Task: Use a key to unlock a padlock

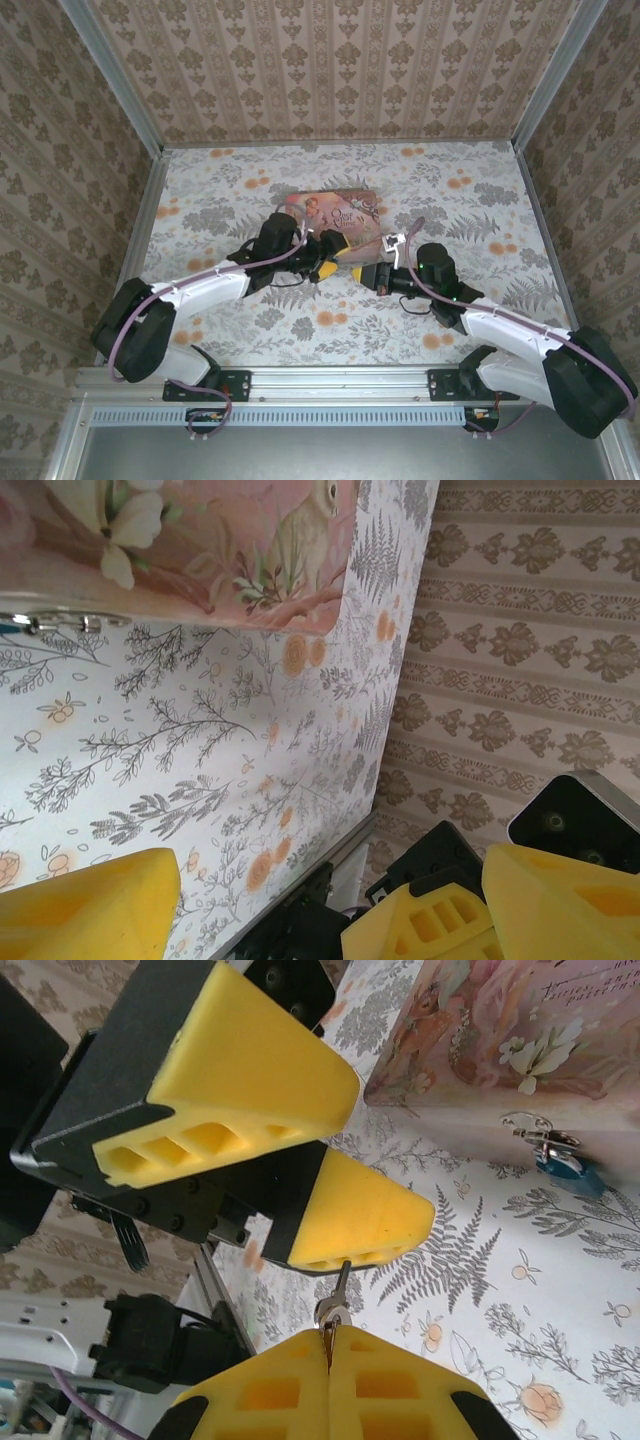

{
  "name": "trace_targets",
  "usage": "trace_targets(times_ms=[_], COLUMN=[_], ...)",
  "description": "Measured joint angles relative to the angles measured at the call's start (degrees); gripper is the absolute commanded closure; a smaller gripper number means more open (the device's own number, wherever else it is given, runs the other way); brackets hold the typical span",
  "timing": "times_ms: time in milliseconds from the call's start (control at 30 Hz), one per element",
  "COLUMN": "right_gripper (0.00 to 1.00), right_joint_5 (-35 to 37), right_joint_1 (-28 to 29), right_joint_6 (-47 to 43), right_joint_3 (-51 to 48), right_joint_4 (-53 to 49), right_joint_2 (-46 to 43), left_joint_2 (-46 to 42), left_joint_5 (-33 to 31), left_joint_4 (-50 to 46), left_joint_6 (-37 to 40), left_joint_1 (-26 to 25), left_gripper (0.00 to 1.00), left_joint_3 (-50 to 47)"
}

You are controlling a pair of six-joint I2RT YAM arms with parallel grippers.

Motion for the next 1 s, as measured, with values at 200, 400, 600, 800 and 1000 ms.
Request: trace_targets(times_ms=[200,400,600,800,1000], right_gripper=[1.0,1.0,1.0,1.0,1.0], right_joint_5=[1.7,4.15,6.08,8.11,9.84], right_joint_1=[0.0,0.0,0.09,1.2,3.34], right_joint_6=[8.98,17.7,24.3,27.61,29.66], right_joint_3=[-0.04,-0.15,-0.15,-0.11,0.24], right_joint_4=[6.78,12.52,16.68,18.6,21.49], right_joint_2=[3.61,4.72,5.22,6.69,9.6], left_joint_2=[-0.66,-1.25,-1.25,-1.22,-1.05], left_joint_5=[-1.9,-3.56,-5.55,-7.19,-8.09], left_joint_4=[4.68,14.05,23.91,31.08,33.62], left_joint_6=[-0.24,-3.02,-6.71,-9.09,-9.99], left_joint_1=[0.48,2.45,3.06,3.06,2.75], left_gripper=[0.26,0.33,0.34,0.36,0.39], left_joint_3=[-3.8,-8.79,-12.52,-13.03,-13.03])
